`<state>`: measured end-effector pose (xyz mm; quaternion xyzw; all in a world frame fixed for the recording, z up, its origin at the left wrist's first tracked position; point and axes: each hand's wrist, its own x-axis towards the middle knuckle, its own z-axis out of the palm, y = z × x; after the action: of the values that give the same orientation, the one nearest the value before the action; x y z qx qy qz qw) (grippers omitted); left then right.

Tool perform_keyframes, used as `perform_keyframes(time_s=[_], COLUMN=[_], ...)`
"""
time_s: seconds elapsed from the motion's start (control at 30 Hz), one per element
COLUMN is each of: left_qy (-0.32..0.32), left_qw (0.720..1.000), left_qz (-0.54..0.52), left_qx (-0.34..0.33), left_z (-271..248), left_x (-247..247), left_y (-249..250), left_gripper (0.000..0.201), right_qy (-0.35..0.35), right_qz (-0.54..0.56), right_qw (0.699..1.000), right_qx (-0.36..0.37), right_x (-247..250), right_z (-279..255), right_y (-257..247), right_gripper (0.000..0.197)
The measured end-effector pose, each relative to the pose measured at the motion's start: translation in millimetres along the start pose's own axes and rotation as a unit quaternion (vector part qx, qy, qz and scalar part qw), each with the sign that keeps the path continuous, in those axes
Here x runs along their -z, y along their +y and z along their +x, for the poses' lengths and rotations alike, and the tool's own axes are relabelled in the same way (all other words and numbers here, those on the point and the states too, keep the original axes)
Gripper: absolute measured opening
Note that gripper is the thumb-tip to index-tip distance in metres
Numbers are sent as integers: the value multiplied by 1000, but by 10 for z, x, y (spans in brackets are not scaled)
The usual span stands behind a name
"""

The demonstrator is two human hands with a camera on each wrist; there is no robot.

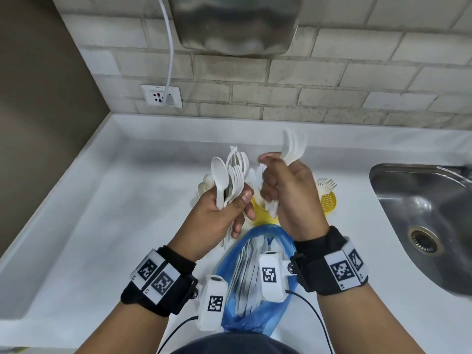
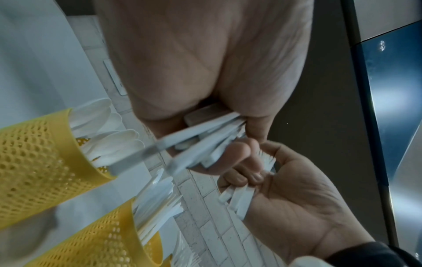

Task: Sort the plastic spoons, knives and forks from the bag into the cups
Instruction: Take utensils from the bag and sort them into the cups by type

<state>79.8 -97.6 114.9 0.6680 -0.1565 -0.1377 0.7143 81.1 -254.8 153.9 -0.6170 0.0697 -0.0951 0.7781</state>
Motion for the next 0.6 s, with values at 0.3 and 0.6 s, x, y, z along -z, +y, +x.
perform_keyframes(time_s=[0.3,0.6], left_qy=[-43,-31], left_qw=[999,999], left_qz=[5,10], left_qx=[9,31], left_z=[-17,-25], left_x=[27,8], left_y=[-12,17], left_gripper=[26,37], right_qy=[-146,-89], right_qz=[-35,-46], right_qw=[989,995], right_qx=[10,18], right_x=[-8,7], right_z=[-95,-56], right_y=[-62,-39], right_gripper=[31,34])
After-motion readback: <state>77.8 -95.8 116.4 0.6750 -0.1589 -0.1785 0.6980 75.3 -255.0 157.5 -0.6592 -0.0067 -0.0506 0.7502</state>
